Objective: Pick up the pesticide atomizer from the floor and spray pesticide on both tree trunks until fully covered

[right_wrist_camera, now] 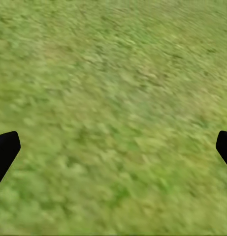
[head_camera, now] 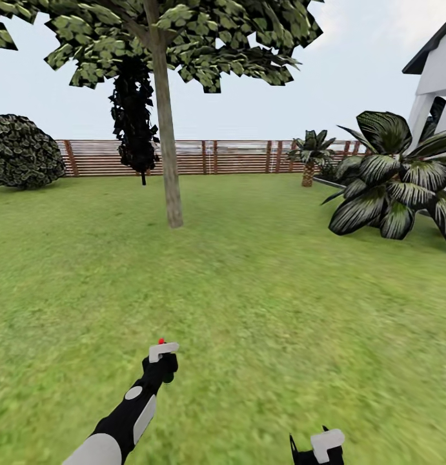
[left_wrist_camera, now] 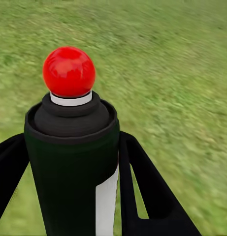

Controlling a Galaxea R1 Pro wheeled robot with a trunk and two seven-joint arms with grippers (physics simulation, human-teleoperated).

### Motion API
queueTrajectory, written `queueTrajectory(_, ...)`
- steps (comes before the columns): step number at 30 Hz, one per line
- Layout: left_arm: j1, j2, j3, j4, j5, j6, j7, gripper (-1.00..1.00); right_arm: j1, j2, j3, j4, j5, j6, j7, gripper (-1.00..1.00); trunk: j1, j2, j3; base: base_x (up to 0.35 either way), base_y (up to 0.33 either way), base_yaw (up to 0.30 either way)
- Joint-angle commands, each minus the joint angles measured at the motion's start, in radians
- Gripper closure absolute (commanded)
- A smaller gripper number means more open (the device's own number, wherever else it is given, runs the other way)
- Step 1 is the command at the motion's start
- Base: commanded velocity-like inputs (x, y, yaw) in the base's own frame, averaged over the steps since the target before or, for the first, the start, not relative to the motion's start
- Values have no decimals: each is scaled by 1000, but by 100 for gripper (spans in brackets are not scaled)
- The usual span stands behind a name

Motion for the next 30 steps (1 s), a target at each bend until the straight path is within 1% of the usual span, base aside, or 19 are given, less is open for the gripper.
queueTrajectory(1, -1, -1, 6, 1, 3, -2, -7, 100, -1, -1, 5, 0, 9, 0, -10, -100, 1, 0, -1, 350, 98, 0)
queueTrajectory(6, -1, 1, 7, 1, 3, -2, -6, 100, -1, -1, 5, 0, 9, 0, -10, -100, 1, 0, -1, 350, 98, 0)
queueTrajectory(8, -1, 8, 10, 1, 3, -2, -6, 100, -1, -1, 5, 0, 9, 0, -10, -100, 1, 0, -1, 350, 98, 0)
queueTrajectory(12, -1, 12, 18, 1, 3, -2, -6, 100, -1, -1, 5, 0, 9, 0, -10, -100, 1, 0, -1, 349, 98, 0)
queueTrajectory(22, -1, 15, 24, 1, 3, -2, -6, 100, -1, -1, 5, 0, 9, 0, -10, -100, 1, 0, -1, 349, 98, 0)
queueTrajectory(24, -1, 16, 35, 1, 3, -2, -6, 100, -1, -1, 5, 0, 9, 0, -10, -100, 1, 0, -1, 350, 98, 0)
queueTrajectory(25, -1, 18, 49, 1, 3, -2, -6, 100, -1, -1, 5, 0, 9, 0, -10, -100, 1, 0, -1, 350, 98, 0)
queueTrajectory(27, -1, 20, 57, 1, 3, -2, -6, 100, -1, -1, 5, 0, 9, 0, -10, -100, 1, 0, -1, 350, 98, 0)
queueTrajectory(30, -1, 23, 81, 1, 3, -2, -6, 100, -1, -1, 5, 0, 9, 0, -10, -100, 1, 0, -1, 350, 98, 0)
